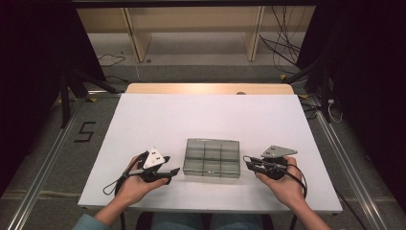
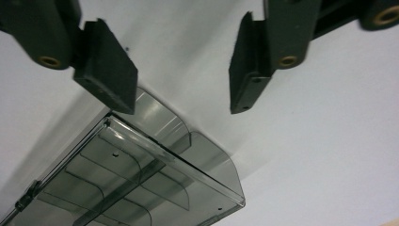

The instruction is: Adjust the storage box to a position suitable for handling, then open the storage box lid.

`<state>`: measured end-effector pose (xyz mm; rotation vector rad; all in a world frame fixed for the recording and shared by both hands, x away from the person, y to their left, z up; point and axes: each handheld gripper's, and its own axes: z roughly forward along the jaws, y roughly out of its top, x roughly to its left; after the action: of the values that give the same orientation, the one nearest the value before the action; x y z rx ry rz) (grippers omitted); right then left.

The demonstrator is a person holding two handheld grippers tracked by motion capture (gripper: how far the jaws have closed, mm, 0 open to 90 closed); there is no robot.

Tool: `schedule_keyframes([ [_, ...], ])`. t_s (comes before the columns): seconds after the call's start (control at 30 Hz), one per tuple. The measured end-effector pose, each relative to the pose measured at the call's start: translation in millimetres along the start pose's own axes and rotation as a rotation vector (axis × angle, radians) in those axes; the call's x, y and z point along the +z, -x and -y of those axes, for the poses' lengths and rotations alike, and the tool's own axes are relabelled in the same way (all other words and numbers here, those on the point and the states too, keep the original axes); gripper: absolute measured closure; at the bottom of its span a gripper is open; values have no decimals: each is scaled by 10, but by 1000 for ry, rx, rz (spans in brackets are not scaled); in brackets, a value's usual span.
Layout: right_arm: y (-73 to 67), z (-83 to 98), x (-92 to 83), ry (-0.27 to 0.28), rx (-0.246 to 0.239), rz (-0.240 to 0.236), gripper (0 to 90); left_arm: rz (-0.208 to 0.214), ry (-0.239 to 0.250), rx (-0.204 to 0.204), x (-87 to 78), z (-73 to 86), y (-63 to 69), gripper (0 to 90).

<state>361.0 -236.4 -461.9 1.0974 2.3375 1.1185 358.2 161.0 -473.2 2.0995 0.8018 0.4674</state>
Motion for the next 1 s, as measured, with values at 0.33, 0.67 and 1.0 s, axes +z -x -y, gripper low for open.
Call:
schedule_keyframes([
  [0.33,29,13,-70,48,8,-6,540,10,-17,-7,-28,46,8,282],
  [0.67,32,24,-69,46,11,-1,494,8,-21,1,-16,56,-2,276],
  [1.0,35,60,-99,52,-2,-39,604,4,3,8,-38,35,-5,424],
])
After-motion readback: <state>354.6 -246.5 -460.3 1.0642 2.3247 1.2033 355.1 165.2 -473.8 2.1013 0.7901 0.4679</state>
